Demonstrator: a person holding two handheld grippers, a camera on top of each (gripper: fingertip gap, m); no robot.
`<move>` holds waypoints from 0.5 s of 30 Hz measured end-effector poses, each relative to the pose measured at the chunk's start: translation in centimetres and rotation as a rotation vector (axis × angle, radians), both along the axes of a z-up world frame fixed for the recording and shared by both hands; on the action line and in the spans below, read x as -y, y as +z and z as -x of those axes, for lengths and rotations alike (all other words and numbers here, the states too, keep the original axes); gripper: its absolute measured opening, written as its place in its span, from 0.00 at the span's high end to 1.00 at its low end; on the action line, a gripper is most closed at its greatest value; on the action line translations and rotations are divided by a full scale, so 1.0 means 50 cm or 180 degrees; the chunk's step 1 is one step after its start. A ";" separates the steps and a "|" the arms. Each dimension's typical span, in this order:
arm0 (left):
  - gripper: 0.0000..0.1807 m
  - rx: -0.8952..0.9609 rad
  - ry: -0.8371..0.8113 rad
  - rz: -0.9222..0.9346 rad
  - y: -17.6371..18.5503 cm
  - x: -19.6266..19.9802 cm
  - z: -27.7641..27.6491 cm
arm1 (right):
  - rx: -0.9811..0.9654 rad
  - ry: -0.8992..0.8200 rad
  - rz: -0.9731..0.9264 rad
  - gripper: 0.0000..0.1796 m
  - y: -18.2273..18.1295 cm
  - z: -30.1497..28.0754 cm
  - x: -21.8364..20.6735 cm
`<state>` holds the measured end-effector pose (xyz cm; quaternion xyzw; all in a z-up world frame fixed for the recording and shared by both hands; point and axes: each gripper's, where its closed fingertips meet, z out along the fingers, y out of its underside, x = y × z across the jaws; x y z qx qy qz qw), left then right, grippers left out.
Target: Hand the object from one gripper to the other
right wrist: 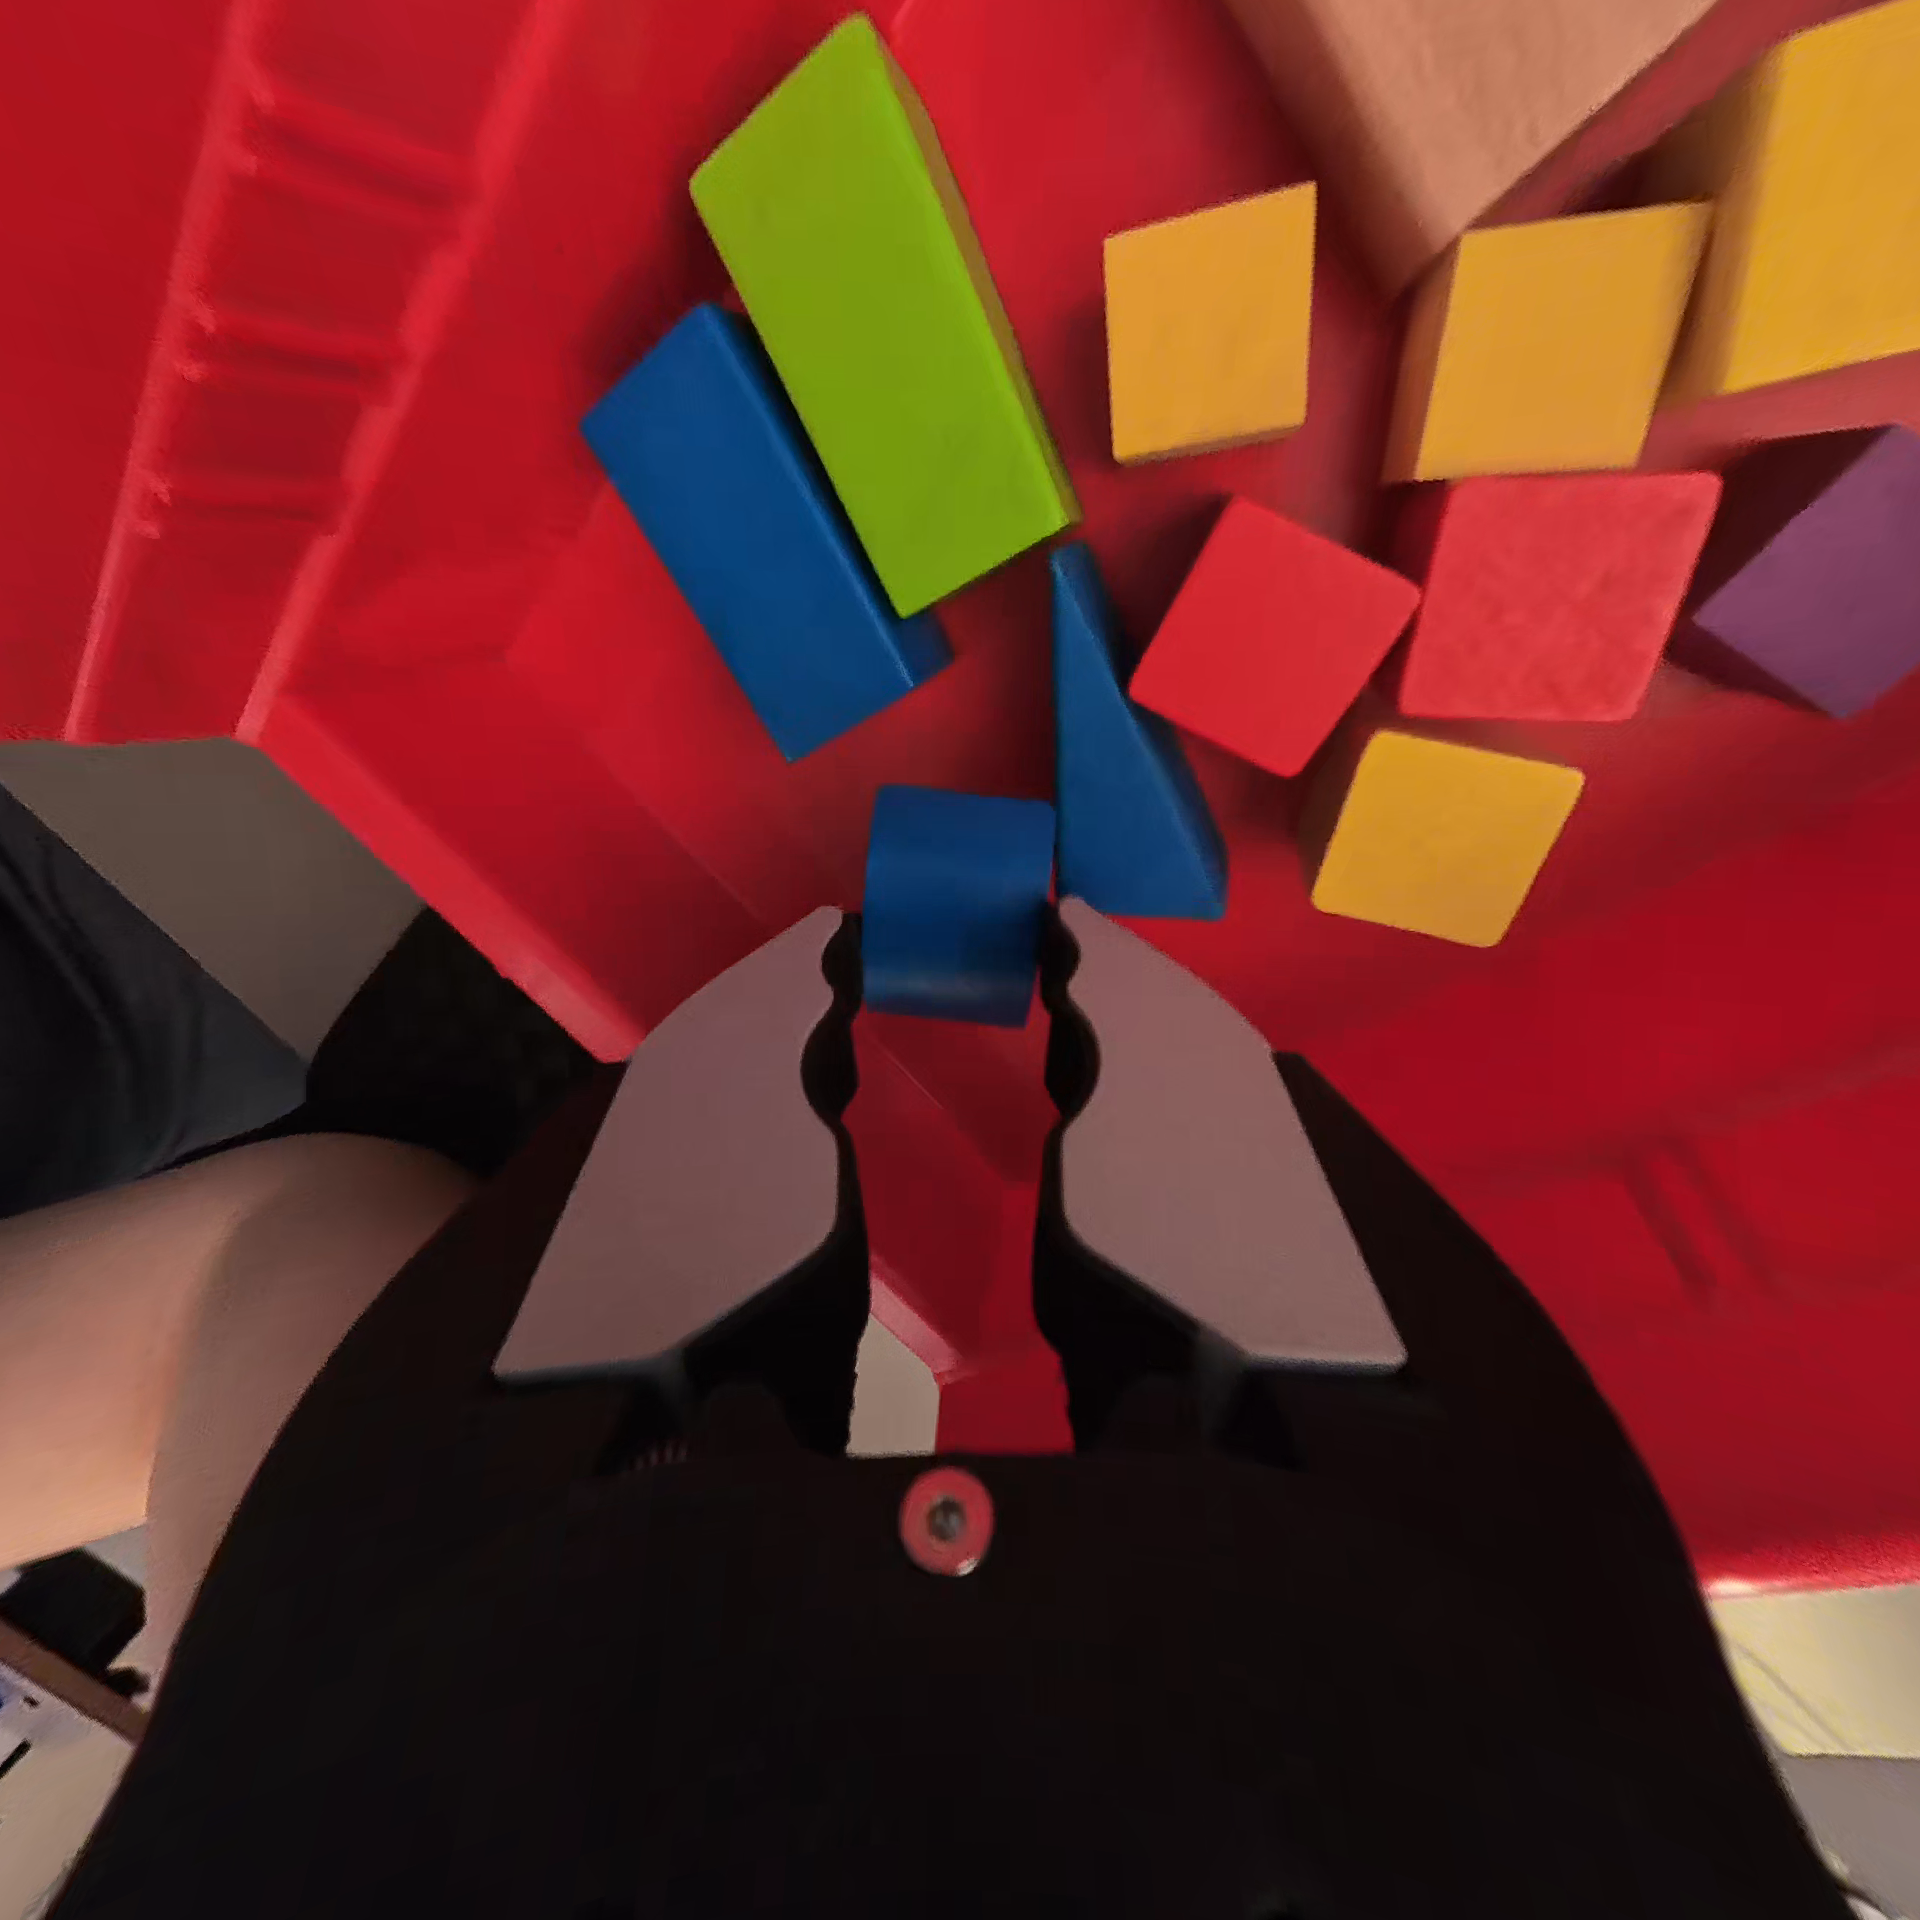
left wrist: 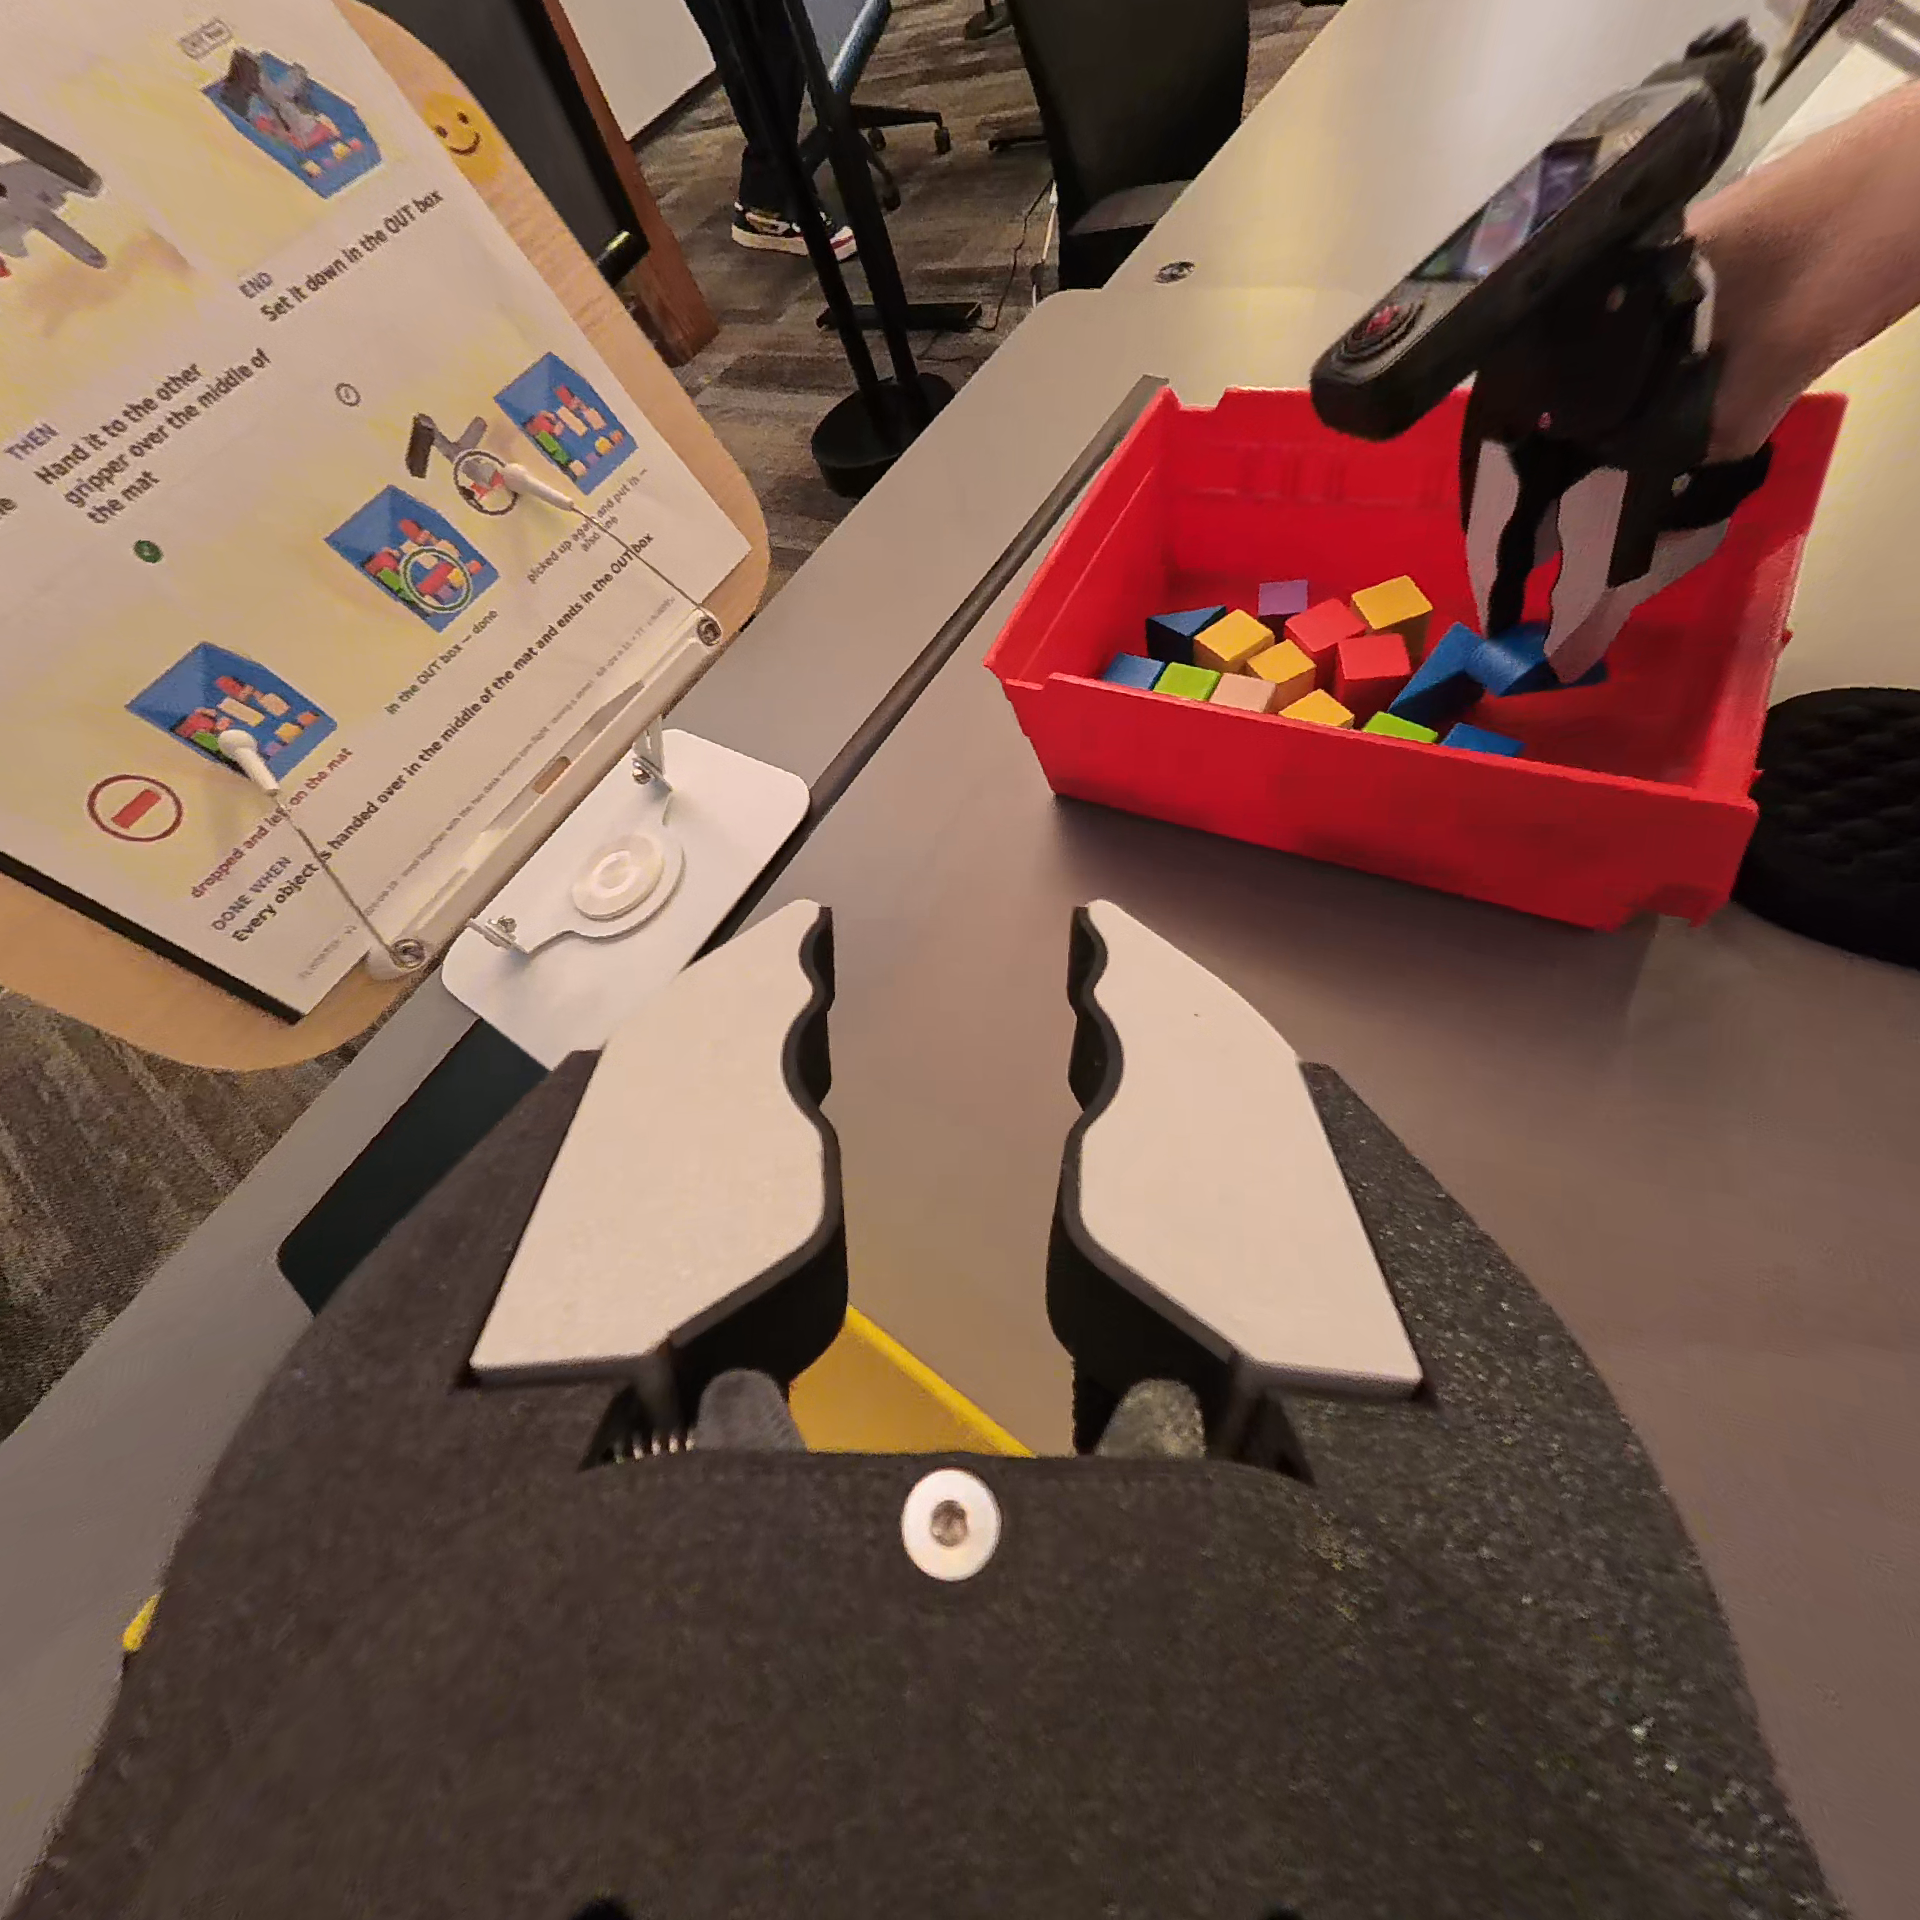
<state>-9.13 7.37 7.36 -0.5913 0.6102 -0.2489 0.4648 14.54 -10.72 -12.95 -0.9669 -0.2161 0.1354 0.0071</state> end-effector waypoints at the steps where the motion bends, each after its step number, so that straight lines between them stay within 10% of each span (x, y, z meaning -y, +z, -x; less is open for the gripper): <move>1: 0.77 0.0013 0.0020 0.0001 0.002 -0.004 0.003 | 0.0014 -0.0035 -0.0024 0.81 0.000 0.000 -0.005; 15: 0.77 -0.0005 0.0054 -0.0001 0.006 -0.006 0.014 | 0.0146 -0.0269 0.0451 0.81 -0.032 0.001 0.012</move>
